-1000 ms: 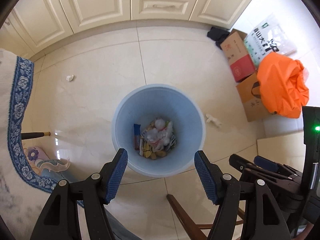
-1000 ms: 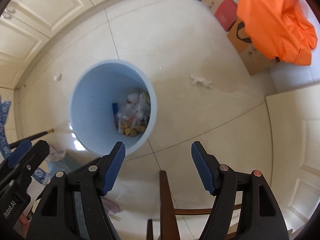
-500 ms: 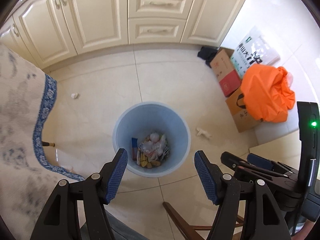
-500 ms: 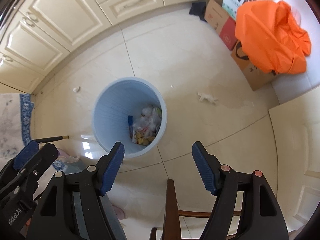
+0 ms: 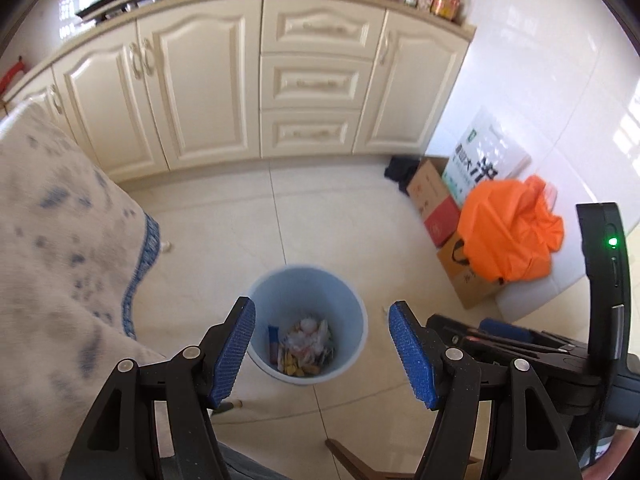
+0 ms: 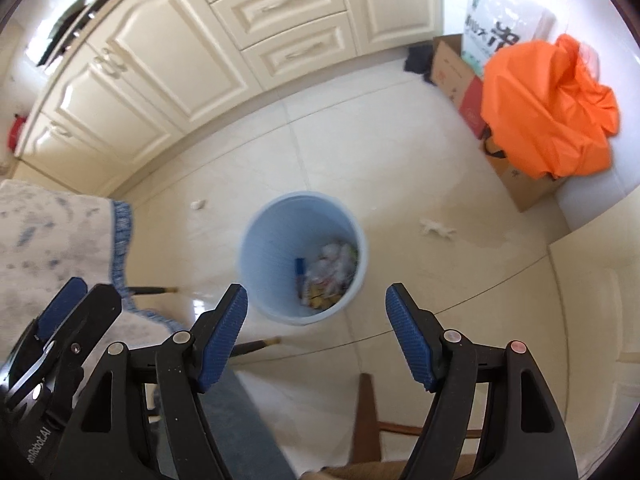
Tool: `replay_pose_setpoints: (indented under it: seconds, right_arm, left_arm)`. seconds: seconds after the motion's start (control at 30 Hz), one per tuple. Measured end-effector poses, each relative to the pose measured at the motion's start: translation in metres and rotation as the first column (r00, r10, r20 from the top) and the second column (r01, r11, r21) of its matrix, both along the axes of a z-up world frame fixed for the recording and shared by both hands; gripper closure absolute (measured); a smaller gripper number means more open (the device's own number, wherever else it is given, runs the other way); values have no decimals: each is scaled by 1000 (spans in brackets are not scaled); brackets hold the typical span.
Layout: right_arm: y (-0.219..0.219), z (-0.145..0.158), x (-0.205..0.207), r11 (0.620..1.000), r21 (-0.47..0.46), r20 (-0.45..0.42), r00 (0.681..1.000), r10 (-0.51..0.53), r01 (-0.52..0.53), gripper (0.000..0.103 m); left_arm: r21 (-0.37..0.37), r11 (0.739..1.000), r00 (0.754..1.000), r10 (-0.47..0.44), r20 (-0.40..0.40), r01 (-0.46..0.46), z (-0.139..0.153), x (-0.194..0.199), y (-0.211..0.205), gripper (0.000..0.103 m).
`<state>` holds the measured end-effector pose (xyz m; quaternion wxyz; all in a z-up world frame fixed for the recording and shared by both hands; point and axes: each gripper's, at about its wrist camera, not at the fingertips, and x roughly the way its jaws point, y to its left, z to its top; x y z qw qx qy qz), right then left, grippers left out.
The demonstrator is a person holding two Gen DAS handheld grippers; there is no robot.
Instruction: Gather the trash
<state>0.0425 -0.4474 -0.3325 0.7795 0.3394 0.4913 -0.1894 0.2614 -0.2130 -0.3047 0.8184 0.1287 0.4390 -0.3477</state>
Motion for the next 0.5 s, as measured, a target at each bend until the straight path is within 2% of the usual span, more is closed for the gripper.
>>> replay_pose_setpoints:
  seconds: [0.1, 0.3, 0.43, 0.5]
  right_arm:
    - [7, 15, -1, 999, 34, 56, 998, 21, -23, 29]
    - [25, 44, 1, 994, 32, 142, 985, 94, -100, 28]
    - [34, 60, 3, 992, 23, 193, 974, 121, -128, 28]
    - [40, 69, 4, 990, 17, 220, 966, 136, -144, 28]
  left_arm:
    - [-27, 999, 999, 21, 34, -20, 15, -20, 22, 38]
    - [-97, 993, 994, 78, 73, -71, 42, -54, 62, 38]
    - [-137, 983, 979, 141, 145, -122, 65, -77, 95, 36]
    - [-160, 976, 973, 169, 157, -144, 74, -90, 111, 34]
